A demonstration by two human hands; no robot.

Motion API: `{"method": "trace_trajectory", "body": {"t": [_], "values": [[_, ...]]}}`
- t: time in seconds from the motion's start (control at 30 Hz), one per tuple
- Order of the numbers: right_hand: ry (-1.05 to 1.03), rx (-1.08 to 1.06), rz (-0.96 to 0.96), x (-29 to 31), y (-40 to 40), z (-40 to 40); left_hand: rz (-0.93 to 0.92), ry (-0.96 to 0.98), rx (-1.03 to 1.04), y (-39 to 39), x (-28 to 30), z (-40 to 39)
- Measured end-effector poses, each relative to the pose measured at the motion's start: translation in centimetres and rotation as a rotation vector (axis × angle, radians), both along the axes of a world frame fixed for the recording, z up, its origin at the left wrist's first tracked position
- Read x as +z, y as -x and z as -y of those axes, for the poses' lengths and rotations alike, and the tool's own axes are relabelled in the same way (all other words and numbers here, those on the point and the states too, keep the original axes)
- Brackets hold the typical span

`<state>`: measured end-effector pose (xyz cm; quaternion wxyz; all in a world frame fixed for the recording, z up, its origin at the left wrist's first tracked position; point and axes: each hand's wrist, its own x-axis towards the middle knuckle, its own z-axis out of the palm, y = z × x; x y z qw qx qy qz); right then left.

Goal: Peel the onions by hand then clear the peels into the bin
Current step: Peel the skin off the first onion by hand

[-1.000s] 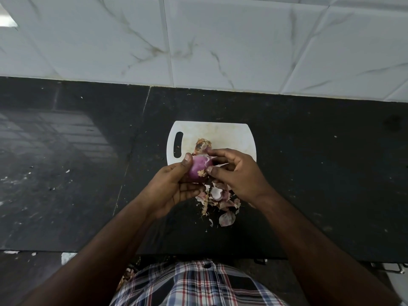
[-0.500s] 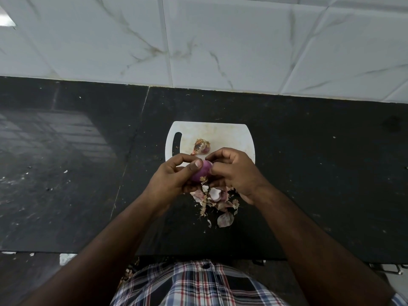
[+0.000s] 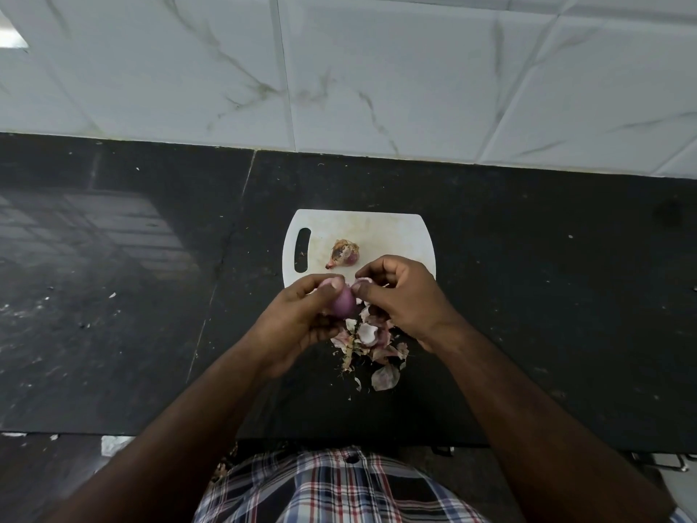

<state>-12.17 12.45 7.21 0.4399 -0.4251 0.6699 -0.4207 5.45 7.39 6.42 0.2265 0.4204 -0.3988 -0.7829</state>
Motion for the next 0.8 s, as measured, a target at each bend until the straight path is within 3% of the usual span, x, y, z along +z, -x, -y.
{"method": "trace_trajectory", "body": {"t": [0.17, 0.23, 0.4, 0.53, 0.8], "values": [[0.077, -0.096, -0.282, -0.5, -0.2, -0.1, -0.047, 0.021, -0.070, -0.4, 0.1, 0.1], [0.063, -0.135, -0.286, -0.5, 0.2, -0.1, -0.115, 0.003, -0.088, -0.6, -0.1, 0.1], [-0.069, 0.075, -0.464, -0.9, 0.7, -0.8, -0.195, -0.099, -0.063, -1.1, -0.9, 0.5], [-0.104, 0.173, -0.459, -0.6, 0.5, -1.1, -0.213, -0.143, -0.046, -1.3, -1.1, 0.8], [-0.008, 0.113, -0.324, -0.5, -0.2, -1.1, -0.176, -0.014, 0.018, -1.2, -1.1, 0.6]]}}
